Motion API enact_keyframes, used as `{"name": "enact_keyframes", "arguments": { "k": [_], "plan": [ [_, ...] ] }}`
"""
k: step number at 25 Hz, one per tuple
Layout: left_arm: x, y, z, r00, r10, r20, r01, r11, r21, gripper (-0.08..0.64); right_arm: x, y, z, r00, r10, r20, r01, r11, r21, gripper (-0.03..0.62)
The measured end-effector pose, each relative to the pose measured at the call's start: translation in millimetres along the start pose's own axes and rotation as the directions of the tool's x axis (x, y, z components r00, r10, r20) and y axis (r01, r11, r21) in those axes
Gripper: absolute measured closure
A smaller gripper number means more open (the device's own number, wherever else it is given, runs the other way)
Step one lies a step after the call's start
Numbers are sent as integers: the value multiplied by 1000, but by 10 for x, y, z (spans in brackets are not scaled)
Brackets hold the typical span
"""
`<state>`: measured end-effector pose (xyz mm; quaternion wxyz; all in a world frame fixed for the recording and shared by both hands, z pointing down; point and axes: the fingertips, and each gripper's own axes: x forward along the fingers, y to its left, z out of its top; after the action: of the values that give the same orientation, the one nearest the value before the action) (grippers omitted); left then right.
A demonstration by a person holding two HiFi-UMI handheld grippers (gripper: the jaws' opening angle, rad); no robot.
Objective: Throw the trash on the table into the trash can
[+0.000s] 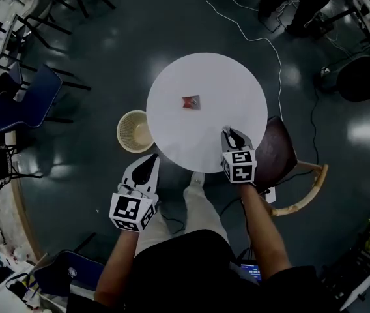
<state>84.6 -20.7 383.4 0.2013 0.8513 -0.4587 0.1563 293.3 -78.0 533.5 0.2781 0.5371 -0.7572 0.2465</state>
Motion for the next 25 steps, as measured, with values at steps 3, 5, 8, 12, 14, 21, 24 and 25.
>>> {"name": "enact_keyframes", "arguments": {
  "k": [3,5,8,12,14,21,24,25],
  "plan": [
    [-112,217,-22,1000,-7,9,7,1000,-7,551,67,250,49,1000,0,-6,-1,1000,-11,505],
    [-198,382,-65,1000,-14,11,14,1000,-12,551,129,452,74,1000,1,-8,-1,1000,-13,505],
    [-325,644,-175,1000,-26,2,26,999,-23,551,219,777,111,1000,0,-9,0,1000,-11,505],
    [-492,1013,-346,999,-29,-17,29,999,-41,551,374,1216,178,1000,7,-12,-8,1000,-12,505],
    [-571,1191,-433,999,-26,-20,25,998,-52,551,487,1432,195,1000,20,-16,-20,1000,-19,505],
    [-798,1761,-687,1000,6,-14,-8,995,-98,551,847,2176,264,997,78,-31,-79,996,-51,505],
    [-876,1954,-809,1000,18,-15,-20,993,-117,551,1025,2529,251,992,120,-46,-123,990,-62,505],
    [-901,2017,-849,1000,22,-15,-23,992,-124,551,1087,2647,241,990,133,-52,-137,988,-70,505]
  ]
}}
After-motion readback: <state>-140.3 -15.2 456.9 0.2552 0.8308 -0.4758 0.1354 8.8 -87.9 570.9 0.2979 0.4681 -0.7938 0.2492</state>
